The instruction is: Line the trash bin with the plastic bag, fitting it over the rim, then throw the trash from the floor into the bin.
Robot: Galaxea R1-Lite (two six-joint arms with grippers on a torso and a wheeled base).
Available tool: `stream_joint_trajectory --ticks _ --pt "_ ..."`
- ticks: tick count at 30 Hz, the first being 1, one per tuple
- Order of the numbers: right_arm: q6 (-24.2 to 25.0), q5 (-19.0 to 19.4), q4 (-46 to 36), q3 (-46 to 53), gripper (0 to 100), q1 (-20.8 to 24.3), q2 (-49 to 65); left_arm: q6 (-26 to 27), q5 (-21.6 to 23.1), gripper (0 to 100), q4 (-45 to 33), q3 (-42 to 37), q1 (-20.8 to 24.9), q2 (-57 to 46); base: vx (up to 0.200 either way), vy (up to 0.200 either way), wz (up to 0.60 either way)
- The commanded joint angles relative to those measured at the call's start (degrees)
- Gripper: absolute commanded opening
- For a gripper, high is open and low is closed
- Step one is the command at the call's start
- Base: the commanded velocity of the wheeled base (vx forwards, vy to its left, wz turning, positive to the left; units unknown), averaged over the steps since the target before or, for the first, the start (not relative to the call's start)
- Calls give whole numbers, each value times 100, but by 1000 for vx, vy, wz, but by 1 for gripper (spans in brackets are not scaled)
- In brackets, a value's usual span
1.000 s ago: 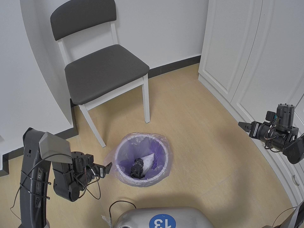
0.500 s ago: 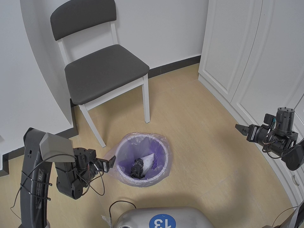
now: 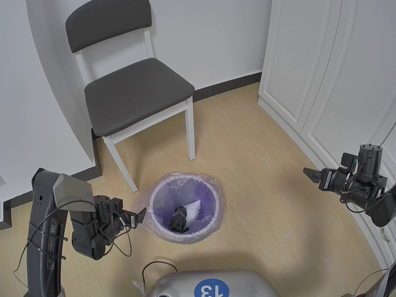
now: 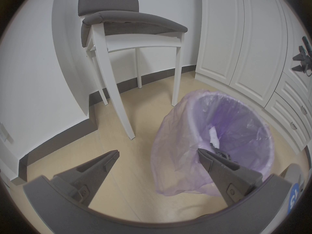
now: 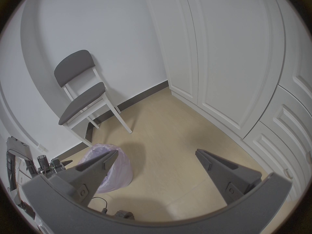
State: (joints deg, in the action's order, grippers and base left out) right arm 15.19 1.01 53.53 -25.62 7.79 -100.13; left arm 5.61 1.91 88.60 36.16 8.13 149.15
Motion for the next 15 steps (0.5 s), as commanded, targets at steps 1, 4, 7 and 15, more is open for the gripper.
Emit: stream_joint_trajectory --ticks 1,4,7,15 --pt "2 4 0 -13 100 56 -41 81 72 100 -431 164 -110 79 0 0 0" --pt "-25 4 0 -57 100 126 -24 195 257 100 -1214 436 -101 -123 0 0 0" --pt "-139 4 0 -74 100 170 20 494 266 100 -2040 1016 -92 -185 0 0 0" --pt "-209 13 0 -92 100 223 38 714 318 100 -3754 2554 171 -123 0 0 0"
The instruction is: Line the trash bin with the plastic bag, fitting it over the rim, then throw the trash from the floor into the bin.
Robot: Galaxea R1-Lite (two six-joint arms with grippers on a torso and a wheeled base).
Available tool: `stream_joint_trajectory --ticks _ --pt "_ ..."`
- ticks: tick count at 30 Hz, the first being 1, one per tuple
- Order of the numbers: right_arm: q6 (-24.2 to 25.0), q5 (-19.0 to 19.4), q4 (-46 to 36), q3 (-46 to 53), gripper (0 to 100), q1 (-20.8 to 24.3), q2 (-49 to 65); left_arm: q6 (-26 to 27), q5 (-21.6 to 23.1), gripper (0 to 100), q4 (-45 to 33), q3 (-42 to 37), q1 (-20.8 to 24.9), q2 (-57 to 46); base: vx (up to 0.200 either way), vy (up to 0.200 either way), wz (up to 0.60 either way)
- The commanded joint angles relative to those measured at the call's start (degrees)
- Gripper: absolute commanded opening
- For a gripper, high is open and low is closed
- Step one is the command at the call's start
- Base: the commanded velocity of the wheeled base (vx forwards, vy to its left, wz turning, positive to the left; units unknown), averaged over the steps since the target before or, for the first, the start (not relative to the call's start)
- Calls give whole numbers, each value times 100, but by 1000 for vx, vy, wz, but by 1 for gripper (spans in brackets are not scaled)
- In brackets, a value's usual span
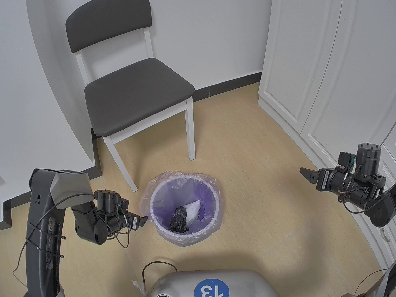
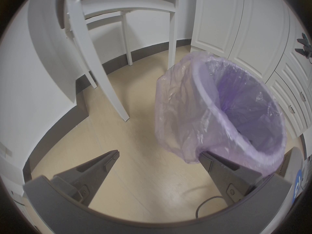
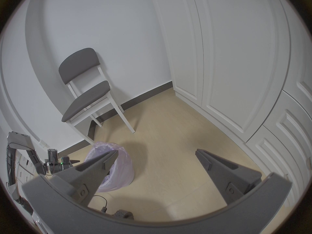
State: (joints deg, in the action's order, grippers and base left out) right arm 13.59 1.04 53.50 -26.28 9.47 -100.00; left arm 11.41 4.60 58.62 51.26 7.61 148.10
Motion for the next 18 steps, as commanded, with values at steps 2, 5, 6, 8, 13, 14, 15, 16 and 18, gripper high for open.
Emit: stream_joint_trajectory --ticks 2,5,6,8,13,14,15,16,18 --pt "-58 11 2 -26 100 64 33 133 50 100 -1037 1272 329 8 0 0 0" --pt "-182 11 2 9 100 81 33 151 33 100 -1609 1562 408 -1 0 0 0" --pt "-225 11 2 36 100 81 33 151 6 100 -1784 1641 399 -10 0 0 0" --pt "-296 11 2 53 100 81 33 160 -29 100 -1960 1721 356 -18 0 0 0" --pt "-331 11 -42 44 100 90 103 265 -143 100 -1872 1527 22 -89 0 0 0" --pt "-331 11 -51 44 100 90 112 265 -143 100 -1793 1439 -40 -133 0 0 0" --pt "-331 11 -51 44 100 90 112 265 -134 100 -1705 1360 -102 -168 0 0 0" --pt "-331 11 -51 44 100 90 112 256 -134 100 -1600 1281 -154 -212 0 0 0" --pt "-331 11 -42 36 100 90 112 256 -126 100 -1362 1097 -251 -291 0 0 0"
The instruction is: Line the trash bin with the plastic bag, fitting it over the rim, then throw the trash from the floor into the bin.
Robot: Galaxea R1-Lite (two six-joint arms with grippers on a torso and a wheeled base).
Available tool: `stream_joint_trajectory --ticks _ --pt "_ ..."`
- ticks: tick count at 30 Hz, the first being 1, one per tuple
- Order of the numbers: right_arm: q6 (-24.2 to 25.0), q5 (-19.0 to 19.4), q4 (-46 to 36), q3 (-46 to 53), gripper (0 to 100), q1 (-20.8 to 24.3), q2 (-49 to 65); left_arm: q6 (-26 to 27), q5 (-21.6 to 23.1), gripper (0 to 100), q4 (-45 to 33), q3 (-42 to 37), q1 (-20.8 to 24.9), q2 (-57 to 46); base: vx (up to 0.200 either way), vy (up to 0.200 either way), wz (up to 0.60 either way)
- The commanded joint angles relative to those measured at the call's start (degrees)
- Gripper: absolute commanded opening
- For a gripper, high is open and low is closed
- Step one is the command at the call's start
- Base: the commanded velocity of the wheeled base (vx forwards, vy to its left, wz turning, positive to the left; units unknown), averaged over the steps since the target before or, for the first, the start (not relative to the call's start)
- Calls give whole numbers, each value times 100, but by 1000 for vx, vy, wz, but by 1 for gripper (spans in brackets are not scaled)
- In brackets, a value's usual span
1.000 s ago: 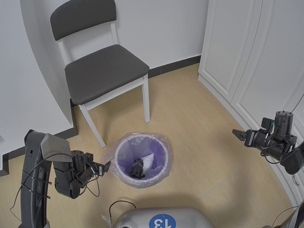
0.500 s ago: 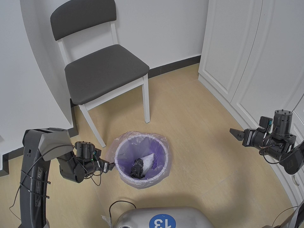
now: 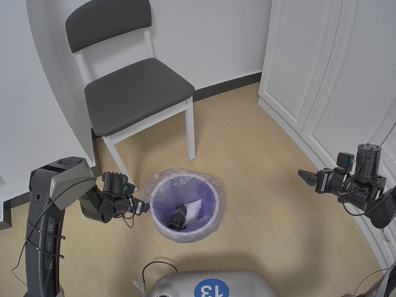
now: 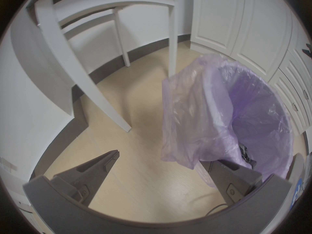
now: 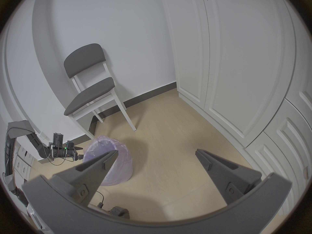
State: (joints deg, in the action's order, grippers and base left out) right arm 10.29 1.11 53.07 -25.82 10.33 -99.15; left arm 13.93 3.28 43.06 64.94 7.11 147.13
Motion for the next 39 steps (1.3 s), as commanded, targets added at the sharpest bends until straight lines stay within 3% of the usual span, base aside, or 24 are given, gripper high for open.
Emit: stream_joint_trajectory --ticks 1,7,15,21,27,32,39 --pt "-1 3 11 -37 100 5 27 -22 6 100 335 -386 -245 -237 0 0 0" --pt "35 -5 46 -81 100 -4 44 -31 15 100 748 -966 -412 -334 0 0 0" --pt "61 -76 28 -72 100 -13 528 -75 112 100 1891 -1809 -816 -562 0 0 0" --pt "70 -93 11 -178 100 -13 941 -110 489 100 2813 -2741 -1273 -1002 0 0 0" --pt "70 -102 -7 -204 100 -31 1310 -673 1113 100 3640 -3804 -1598 -1679 0 0 0" --pt "87 -137 2 -107 100 -75 1328 -752 1140 100 3710 -3857 -1308 -1538 0 0 0" --pt "333 -304 -16 183 100 -83 1503 -690 709 100 3534 -2987 -526 -729 0 0 0"
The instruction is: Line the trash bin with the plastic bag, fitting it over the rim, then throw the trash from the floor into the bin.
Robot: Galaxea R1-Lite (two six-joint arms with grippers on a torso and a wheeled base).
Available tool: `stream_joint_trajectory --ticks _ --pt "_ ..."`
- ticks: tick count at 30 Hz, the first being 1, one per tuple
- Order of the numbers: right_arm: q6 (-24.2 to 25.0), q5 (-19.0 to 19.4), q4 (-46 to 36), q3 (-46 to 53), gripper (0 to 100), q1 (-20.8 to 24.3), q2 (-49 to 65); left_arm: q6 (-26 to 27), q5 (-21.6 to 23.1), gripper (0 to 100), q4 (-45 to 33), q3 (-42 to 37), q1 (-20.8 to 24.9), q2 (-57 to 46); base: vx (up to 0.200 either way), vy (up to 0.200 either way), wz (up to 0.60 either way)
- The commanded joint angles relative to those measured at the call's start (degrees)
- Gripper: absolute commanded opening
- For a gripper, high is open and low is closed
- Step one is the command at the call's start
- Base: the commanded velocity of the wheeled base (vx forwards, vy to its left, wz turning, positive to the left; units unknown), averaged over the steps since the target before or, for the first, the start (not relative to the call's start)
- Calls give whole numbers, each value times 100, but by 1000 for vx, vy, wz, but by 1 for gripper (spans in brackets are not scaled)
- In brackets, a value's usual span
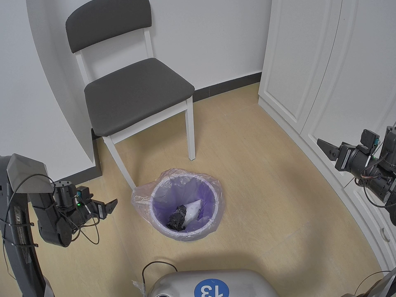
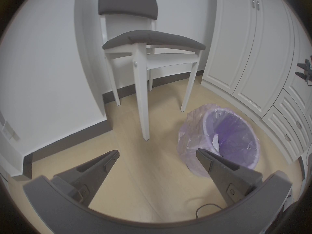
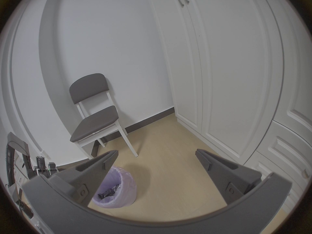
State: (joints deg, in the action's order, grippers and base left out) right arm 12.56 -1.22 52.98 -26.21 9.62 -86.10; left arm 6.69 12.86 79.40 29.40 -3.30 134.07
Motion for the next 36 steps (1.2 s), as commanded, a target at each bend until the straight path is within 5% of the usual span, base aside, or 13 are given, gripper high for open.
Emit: stream_joint_trajectory --ticks 1,7,11,16,36 --pt "107 -71 -7 222 100 -13 199 34 -249 100 -100 566 515 576 0 0 0" --pt "63 -89 -367 283 100 -13 551 -63 -161 100 -1770 1674 849 717 0 0 0" --pt "63 -89 -517 283 100 -13 647 -696 -196 100 -2508 2491 866 857 0 0 0" --pt "45 -80 -552 283 100 -30 753 -1539 -82 100 -2640 2922 919 866 0 0 0" --pt "-210 -10 -552 441 100 -13 753 -2286 -267 100 -2860 3827 998 1446 0 0 0"
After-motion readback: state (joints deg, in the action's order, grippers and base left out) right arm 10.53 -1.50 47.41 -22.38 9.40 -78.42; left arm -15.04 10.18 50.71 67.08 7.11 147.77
